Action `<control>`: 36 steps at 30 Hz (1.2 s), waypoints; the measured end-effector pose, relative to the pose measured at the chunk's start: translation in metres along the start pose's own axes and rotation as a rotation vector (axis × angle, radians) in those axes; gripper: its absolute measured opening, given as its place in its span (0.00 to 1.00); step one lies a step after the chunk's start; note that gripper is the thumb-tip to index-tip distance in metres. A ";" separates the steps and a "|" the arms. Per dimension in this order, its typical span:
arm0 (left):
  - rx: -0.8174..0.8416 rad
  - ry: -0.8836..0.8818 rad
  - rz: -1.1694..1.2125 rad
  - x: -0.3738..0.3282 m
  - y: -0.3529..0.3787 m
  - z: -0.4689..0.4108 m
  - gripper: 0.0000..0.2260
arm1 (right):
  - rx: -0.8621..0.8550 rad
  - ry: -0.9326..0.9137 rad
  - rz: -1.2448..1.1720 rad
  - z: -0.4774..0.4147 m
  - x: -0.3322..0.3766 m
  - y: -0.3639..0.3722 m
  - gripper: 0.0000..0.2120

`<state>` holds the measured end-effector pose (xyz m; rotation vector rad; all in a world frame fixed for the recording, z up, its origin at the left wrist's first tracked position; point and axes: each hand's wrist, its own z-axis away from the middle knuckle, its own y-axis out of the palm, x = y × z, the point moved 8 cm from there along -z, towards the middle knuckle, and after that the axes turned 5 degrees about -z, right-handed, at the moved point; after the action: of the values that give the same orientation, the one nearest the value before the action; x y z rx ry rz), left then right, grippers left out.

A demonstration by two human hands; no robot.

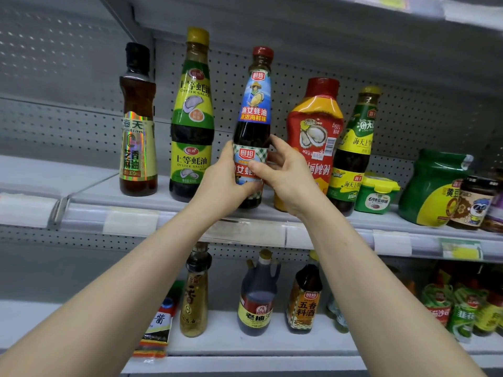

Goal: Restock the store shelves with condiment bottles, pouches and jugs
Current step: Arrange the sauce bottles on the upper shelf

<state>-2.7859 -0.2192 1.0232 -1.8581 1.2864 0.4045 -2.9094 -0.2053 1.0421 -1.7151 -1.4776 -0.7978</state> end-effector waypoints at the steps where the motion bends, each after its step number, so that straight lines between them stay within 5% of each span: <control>1: 0.001 -0.004 -0.006 0.001 0.000 0.000 0.31 | -0.003 -0.002 0.013 -0.001 -0.001 0.001 0.24; 9: 0.001 -0.015 -0.070 0.008 0.004 0.006 0.35 | -0.064 -0.032 0.176 0.009 -0.006 0.001 0.28; 16: -0.036 0.091 -0.113 0.015 0.000 0.022 0.43 | -0.127 -0.186 0.609 0.045 -0.010 0.010 0.39; 36: 0.020 0.030 -0.249 0.027 0.009 -0.012 0.49 | -0.047 0.048 0.683 0.007 -0.028 0.011 0.42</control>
<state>-2.7846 -0.2461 1.0087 -1.9838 1.0571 0.2306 -2.9026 -0.2153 1.0136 -2.0351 -0.7480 -0.4948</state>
